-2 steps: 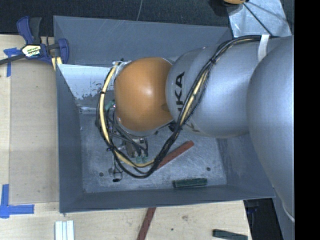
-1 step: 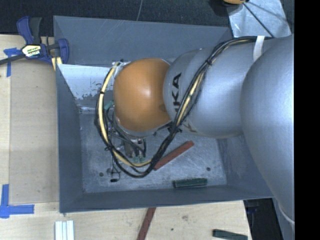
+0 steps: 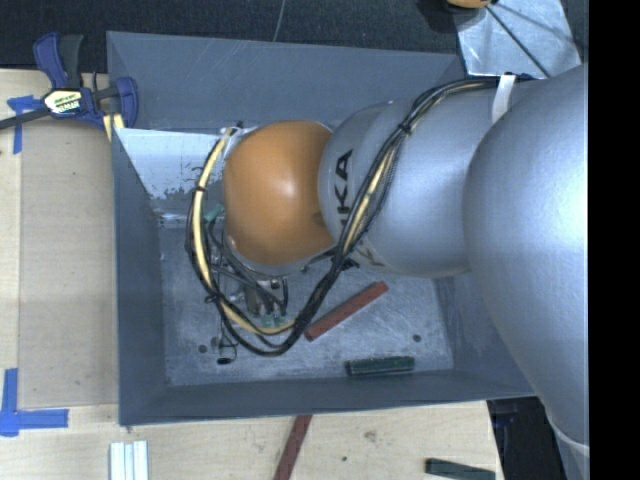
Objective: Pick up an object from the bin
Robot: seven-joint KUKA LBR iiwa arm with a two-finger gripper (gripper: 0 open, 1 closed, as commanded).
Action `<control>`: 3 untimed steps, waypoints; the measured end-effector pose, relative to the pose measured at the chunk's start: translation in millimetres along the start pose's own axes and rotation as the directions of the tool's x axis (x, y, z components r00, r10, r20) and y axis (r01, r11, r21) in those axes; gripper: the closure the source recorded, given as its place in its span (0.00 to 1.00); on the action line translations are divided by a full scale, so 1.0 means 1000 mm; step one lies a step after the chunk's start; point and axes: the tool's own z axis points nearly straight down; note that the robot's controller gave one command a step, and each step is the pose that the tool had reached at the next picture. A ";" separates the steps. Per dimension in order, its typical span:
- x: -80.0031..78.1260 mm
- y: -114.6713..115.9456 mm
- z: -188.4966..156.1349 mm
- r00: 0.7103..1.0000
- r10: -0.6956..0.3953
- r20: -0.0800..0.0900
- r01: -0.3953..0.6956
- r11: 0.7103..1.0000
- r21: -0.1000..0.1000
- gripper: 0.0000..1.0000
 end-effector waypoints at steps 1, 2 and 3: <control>0.002 -0.027 0.061 0.955 -0.295 0.008 0.295 0.955 -0.001 0.00; 0.001 -0.034 0.075 0.956 -0.295 0.001 0.295 0.956 -0.001 0.00; -0.020 -0.026 0.052 0.946 -0.324 -0.010 0.324 0.946 -0.001 0.00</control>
Offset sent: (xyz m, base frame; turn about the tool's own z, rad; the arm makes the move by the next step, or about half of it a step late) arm 0.0305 -0.0613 -0.0570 -0.3943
